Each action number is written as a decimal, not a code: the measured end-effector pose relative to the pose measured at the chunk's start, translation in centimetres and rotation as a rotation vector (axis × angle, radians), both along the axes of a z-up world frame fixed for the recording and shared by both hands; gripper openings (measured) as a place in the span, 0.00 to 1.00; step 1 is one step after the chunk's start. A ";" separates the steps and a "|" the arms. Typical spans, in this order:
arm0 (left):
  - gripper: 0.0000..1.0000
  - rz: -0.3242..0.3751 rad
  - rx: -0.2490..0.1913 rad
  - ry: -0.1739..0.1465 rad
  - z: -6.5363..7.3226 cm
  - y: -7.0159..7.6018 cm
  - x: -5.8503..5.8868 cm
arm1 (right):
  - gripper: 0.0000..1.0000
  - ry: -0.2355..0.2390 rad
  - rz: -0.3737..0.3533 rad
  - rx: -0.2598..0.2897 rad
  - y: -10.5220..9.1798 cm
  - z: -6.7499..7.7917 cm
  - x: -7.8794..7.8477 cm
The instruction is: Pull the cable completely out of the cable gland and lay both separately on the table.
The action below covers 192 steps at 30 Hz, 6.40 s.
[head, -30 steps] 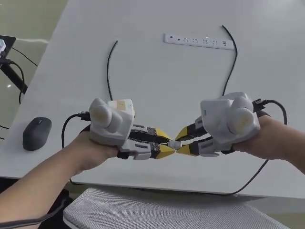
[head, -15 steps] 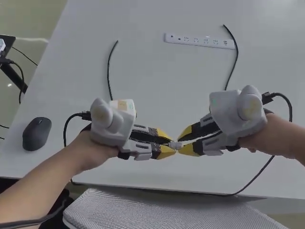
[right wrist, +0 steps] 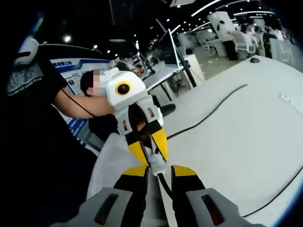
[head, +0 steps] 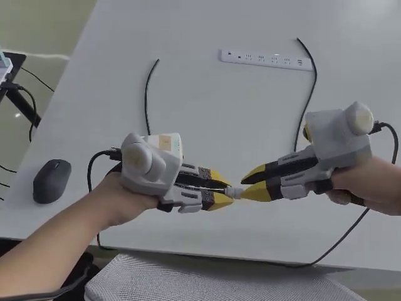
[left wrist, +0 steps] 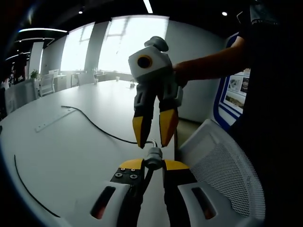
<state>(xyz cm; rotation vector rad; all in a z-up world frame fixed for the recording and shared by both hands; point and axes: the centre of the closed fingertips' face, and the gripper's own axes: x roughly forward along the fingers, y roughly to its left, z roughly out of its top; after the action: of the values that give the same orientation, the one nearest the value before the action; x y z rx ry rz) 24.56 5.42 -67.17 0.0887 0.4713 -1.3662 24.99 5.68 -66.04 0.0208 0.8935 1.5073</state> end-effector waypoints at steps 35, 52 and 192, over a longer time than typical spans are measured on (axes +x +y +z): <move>0.15 0.009 -0.024 0.134 0.2 -0.1 -0.3 | 0.07 -0.419 0.195 -0.051 0.6 -0.7 -1.7; 0.15 0.016 -0.036 0.163 0.3 -0.3 -0.9 | 0.08 -0.522 0.161 -0.119 0.3 -1.1 -1.6; 0.15 0.067 -0.051 0.076 1.4 -1.0 -0.1 | 0.00 -0.865 -0.146 -0.373 -2.1 -0.9 -0.4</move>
<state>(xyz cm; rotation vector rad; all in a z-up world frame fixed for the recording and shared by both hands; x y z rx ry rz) 24.44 4.38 -65.80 -0.0214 0.4987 -1.3184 24.62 3.57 -66.93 -0.7660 0.4318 1.0277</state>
